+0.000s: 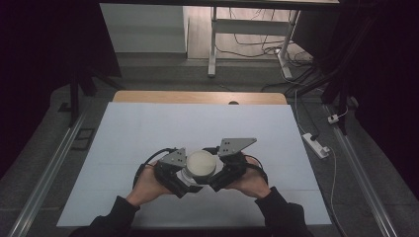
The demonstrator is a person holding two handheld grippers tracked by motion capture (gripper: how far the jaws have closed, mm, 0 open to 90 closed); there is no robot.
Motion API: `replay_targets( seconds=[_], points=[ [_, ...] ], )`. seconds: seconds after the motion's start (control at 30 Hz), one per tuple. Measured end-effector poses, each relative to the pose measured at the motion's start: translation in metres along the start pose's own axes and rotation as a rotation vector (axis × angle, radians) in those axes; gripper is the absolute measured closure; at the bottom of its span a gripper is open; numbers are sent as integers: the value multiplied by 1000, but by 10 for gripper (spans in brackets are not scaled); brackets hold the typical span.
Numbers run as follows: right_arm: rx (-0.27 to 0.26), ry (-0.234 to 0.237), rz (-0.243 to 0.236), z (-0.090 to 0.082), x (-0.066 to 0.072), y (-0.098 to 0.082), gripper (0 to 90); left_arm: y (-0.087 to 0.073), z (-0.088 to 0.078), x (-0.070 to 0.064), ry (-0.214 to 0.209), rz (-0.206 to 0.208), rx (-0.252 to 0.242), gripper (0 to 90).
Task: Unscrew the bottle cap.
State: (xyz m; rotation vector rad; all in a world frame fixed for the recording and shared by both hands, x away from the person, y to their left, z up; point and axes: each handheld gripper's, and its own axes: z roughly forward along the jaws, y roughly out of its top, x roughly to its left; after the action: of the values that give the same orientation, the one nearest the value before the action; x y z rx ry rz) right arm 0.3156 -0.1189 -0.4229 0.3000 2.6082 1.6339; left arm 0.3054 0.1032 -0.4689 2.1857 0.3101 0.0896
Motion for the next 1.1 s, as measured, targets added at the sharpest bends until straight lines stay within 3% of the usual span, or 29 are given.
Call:
replay_targets(
  seconds=[0.43, 0.73, 1.1],
  points=[
    [0, -55, 12, -7, 1, -1, 67, -6, -7, 10, 70, -50, -11, 70],
    [-5, -70, 7, -13, 8, 1, 67, -9, -7, 15, 101, -66, 2, 70],
    [7, -70, 39, -15, 9, -9, 67, -15, -10, 23, 139, -103, -9, 70]
  ],
)
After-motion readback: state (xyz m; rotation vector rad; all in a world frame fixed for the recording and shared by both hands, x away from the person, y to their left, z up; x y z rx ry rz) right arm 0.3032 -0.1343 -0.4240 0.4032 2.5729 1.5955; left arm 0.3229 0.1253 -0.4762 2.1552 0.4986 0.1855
